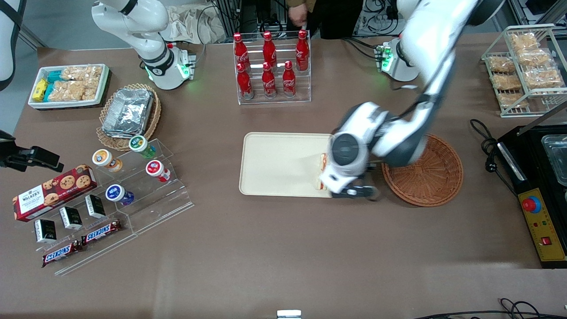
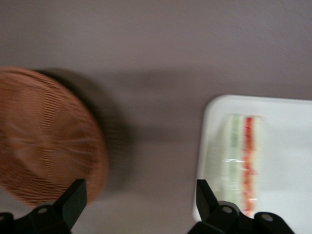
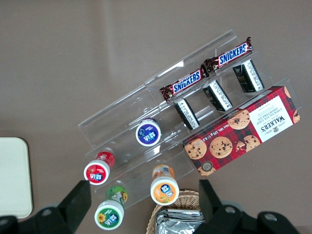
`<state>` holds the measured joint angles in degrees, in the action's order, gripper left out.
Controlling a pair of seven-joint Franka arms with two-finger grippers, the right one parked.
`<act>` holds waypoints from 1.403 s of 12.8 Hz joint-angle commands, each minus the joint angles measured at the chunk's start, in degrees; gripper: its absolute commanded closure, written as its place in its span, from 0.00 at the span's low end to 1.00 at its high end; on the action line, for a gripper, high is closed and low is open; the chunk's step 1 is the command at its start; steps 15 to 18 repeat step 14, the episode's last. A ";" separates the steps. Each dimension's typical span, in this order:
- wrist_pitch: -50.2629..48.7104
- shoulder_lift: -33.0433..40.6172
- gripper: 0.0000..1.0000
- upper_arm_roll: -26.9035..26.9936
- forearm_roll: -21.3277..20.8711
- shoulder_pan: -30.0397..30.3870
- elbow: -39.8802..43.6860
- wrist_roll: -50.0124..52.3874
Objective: Place sandwich from basket to tray
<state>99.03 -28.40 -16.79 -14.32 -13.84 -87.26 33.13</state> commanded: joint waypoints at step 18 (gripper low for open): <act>-0.59 17.34 0.00 20.39 16.78 7.60 0.05 -40.17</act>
